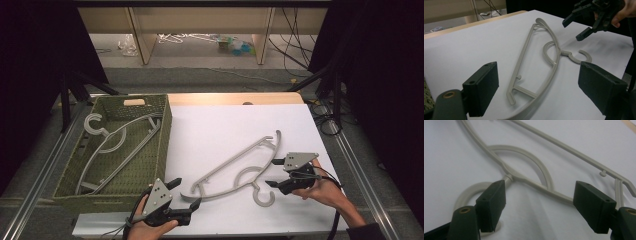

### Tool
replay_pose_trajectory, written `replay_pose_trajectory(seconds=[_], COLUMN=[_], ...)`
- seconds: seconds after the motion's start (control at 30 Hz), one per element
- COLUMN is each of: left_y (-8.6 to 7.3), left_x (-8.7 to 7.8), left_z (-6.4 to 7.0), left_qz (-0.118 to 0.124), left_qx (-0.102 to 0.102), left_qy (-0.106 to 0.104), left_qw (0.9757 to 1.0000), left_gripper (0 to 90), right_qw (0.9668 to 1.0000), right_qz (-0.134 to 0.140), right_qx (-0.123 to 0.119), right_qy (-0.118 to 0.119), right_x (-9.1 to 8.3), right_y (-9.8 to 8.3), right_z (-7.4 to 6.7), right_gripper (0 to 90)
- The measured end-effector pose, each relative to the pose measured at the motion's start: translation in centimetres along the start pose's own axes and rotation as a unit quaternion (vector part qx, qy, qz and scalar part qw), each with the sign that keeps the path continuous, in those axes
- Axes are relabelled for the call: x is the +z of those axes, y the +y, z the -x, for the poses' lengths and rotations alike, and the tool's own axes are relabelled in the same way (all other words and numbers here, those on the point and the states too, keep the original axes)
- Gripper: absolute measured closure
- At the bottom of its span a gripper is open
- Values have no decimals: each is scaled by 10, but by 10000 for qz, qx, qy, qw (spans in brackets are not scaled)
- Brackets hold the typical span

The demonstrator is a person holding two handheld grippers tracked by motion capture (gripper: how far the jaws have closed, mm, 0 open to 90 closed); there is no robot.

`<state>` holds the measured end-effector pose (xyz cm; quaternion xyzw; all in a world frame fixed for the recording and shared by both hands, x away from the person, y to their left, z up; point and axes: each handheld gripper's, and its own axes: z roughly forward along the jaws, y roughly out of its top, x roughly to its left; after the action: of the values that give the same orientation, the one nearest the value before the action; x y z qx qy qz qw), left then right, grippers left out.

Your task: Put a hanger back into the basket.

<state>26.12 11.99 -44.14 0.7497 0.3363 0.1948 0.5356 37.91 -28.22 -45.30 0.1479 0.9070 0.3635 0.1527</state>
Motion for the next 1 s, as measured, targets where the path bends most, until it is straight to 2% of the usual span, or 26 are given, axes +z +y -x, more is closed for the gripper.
replay_pose_trajectory(seconds=[0.07,0.1,0.13,0.23,0.27,0.3,0.4,0.5,0.6,0.67,0.73,0.83,0.93,1.0], left_y=[0,0,0,-1,-1,-1,-2,-3,-3,-3,-3,-3,-3,-3], left_x=[0,0,0,1,1,1,1,2,3,3,3,2,2,2], left_z=[1,0,1,1,0,1,0,-1,-1,0,-1,-1,0,0], left_qz=[-34,-45,-55,-71,-77,-80,-110,-142,-142,-148,-165,-159,-157,-147], left_qx=[13,170,74,79,157,64,98,83,104,116,136,114,147,147], left_qy=[-9,-38,-26,-43,-55,-43,-39,-39,-67,-66,-60,-46,-77,-82], left_qw=[10000,9998,10000,9999,9998,9999,9999,9999,9998,9998,9998,9998,9997,9998], left_gripper=[168,168,169,169,169,169,169,170,170,171,171,173,175,176], right_qw=[10000,9999,9996,9992,9990,9989,9974,9969,9959,9961,9954,9944,9895,9871], right_qz=[-44,-82,-178,-249,-277,-296,-500,-562,-636,-584,-571,-637,-883,-921], right_qx=[-85,-106,-207,-317,-343,-339,-443,-453,-447,-381,-298,-350,-638,-801], right_qy=[22,70,82,42,110,162,270,311,459,536,705,762,949,1037], right_x=[7,10,14,22,25,28,36,41,45,47,46,42,36,34], right_y=[1,1,2,6,8,8,9,6,4,1,-1,-1,1,2], right_z=[4,6,9,15,18,20,25,29,33,36,37,36,31,26], right_gripper=[271,273,273,274,278,284,312,327,329,337,384,458,525,564])
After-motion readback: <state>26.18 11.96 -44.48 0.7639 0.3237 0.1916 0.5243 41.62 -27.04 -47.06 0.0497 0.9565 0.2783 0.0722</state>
